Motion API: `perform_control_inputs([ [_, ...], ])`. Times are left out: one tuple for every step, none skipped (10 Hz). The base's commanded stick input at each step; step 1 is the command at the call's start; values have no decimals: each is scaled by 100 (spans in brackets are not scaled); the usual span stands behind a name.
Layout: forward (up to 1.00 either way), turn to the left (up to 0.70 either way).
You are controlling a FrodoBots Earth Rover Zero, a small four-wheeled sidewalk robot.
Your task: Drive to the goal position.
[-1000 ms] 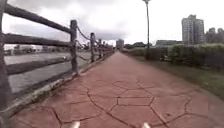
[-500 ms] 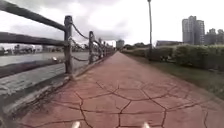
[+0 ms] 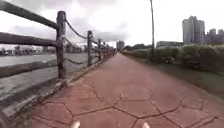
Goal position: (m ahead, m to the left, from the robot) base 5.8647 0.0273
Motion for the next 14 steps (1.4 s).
perform_control_inputs([
  [70, -13],
  [70, -25],
  [70, -27],
  [70, 0],
  [70, 0],
  [70, 0],
  [70, 0],
  [70, 0],
  [70, 0],
  [70, 0],
  [70, 0],
  [70, 0],
  [70, 0],
  [70, 0],
])
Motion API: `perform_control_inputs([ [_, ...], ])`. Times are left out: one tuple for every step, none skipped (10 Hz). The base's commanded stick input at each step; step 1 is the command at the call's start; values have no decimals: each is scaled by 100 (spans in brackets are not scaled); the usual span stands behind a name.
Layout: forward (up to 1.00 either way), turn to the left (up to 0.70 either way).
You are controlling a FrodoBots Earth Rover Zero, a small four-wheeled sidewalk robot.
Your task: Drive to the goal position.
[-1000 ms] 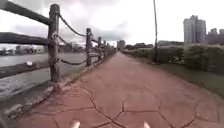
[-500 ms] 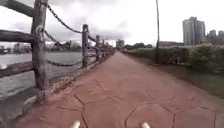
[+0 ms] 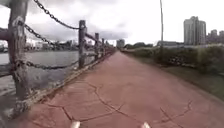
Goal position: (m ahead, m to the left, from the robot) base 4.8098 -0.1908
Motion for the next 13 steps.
perform_control_inputs([
  [70, 0],
  [70, 0],
  [70, 0],
  [70, 0],
  [70, 0],
  [70, 0],
  [70, 0],
  [70, 0],
  [70, 0],
  [70, 0],
  [70, 0],
  [70, 0],
  [70, 0],
])
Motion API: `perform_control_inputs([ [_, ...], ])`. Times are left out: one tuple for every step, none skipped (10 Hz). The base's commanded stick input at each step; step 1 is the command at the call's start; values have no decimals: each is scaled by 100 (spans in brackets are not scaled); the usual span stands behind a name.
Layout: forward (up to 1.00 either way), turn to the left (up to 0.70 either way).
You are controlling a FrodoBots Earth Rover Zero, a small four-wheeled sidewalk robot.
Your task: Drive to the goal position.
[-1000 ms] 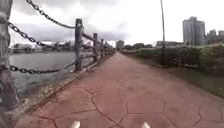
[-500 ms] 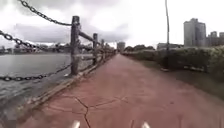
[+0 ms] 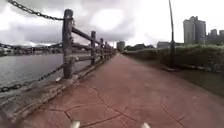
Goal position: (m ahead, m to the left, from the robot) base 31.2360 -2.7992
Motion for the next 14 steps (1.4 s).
perform_control_inputs([
  [70, 0],
  [70, 0],
  [70, 0],
  [70, 0],
  [70, 0],
  [70, 0],
  [70, 0],
  [70, 0],
  [70, 0],
  [70, 0],
  [70, 0],
  [70, 0],
  [70, 0],
  [70, -6],
])
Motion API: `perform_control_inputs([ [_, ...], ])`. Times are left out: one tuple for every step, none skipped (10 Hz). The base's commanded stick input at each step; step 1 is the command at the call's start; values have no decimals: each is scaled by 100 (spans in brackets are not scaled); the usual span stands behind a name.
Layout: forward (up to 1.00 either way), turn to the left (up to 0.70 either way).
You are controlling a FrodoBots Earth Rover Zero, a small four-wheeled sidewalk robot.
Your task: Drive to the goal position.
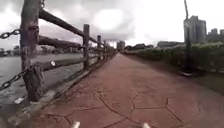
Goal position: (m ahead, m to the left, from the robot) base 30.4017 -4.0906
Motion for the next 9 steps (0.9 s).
perform_control_inputs([
  [70, -24],
  [70, -27],
  [70, 0],
  [70, 0],
  [70, 0],
  [70, 0],
  [70, 0],
  [70, 0],
  [70, 0],
])
